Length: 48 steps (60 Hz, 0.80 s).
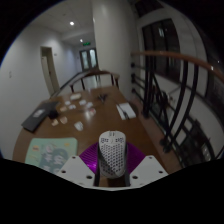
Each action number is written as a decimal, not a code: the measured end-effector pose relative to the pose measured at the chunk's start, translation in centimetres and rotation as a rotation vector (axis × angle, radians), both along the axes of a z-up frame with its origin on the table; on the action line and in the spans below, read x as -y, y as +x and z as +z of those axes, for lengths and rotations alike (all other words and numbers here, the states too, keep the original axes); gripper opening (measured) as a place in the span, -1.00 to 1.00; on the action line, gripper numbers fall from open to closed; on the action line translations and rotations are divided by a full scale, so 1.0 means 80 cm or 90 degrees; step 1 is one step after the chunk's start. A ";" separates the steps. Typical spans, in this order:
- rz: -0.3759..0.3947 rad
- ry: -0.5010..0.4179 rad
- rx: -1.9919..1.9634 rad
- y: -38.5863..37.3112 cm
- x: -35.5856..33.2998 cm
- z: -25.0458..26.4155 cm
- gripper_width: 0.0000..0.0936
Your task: Arrange mouse
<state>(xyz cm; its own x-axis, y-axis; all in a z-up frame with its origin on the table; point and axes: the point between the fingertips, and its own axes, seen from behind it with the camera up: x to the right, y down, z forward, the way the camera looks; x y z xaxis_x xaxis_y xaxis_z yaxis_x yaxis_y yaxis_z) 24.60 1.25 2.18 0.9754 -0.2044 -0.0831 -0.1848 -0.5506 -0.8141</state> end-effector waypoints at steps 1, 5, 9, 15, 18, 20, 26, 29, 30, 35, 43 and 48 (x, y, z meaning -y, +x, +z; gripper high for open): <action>0.003 0.017 0.010 -0.006 -0.001 0.017 -0.26; 0.009 0.074 0.035 -0.044 0.006 0.088 -0.27; 0.033 0.126 0.029 -0.110 0.007 0.142 -0.27; 0.087 0.146 0.013 -0.215 0.011 0.163 -0.27; 0.115 0.127 0.019 -0.258 0.006 0.138 -0.27; 0.132 0.099 0.024 -0.283 0.005 0.108 -0.27; 0.157 -0.002 0.023 -0.325 0.013 0.010 -0.27; 0.156 -0.040 0.021 -0.327 0.014 -0.017 -0.26; 0.154 -0.045 0.023 -0.331 0.019 -0.029 -0.27; 0.155 -0.046 0.042 -0.330 0.012 -0.041 -0.26; 0.178 -0.069 0.054 -0.328 0.018 -0.044 0.06; 0.209 -0.079 0.075 -0.325 0.033 -0.037 0.37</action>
